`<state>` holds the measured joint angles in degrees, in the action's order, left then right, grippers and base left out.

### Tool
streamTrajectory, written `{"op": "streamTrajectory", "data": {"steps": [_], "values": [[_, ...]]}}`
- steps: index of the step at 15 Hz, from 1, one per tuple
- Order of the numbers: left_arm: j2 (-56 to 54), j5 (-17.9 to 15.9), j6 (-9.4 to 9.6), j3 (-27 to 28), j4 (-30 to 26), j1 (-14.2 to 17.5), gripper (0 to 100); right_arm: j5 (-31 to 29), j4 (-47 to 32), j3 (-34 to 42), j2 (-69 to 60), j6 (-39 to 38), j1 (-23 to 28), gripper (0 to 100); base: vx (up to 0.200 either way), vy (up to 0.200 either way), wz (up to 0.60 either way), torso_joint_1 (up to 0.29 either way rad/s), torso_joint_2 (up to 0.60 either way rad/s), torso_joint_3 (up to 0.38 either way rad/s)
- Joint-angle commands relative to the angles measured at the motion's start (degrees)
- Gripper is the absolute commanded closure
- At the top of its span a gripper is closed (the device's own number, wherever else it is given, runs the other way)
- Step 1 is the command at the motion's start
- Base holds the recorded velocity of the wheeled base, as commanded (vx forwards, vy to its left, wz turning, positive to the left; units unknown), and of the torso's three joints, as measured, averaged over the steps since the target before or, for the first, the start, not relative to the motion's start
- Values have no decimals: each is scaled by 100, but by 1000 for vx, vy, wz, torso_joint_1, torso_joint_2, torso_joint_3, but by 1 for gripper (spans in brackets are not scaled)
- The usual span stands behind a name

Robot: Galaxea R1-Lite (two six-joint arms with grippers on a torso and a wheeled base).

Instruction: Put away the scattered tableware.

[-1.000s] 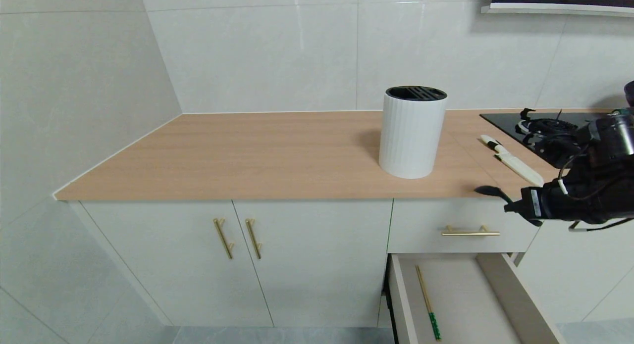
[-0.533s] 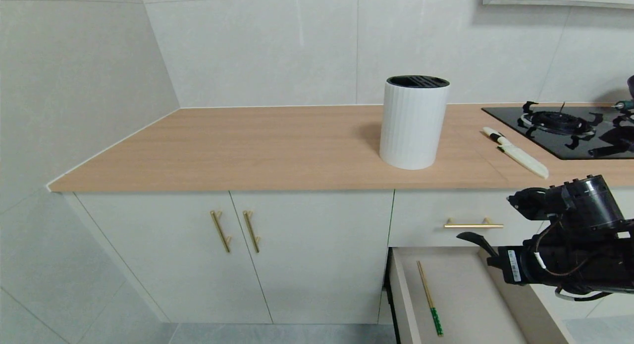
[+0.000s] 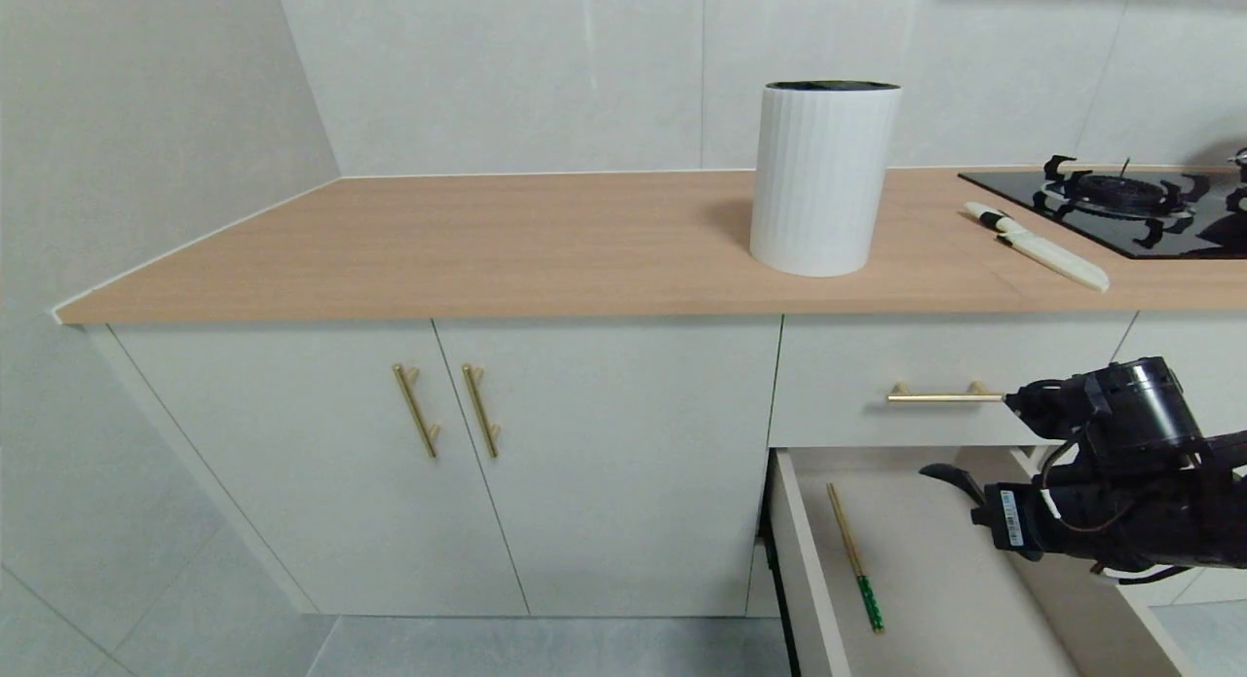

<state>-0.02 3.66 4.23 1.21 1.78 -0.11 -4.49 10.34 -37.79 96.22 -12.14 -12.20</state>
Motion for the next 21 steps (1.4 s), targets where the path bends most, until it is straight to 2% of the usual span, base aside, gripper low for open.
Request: {"op": "streamTrajectory", "data": {"steps": [1, 7, 15, 21], "values": [[2, 3, -1, 2, 7, 2, 0, 0, 91, 0, 354, 1, 148, 100, 0, 0, 0, -105, 452, 339], [2, 3, -1, 2, 7, 2, 0, 0, 698, 0, 995, 124, 394, 100, 0, 0, 0, -60, 421, 351], [2, 3, -1, -6, 7, 2, 0, 0, 1322, 70, 1575, 124, 385, 100, 0, 0, 0, -3, 41, 36], [2, 3, -1, 2, 7, 2, 0, -430, 3211, 114, 3315, 388, 385, 100, 0, 0, 0, 0, 0, 0]]}}
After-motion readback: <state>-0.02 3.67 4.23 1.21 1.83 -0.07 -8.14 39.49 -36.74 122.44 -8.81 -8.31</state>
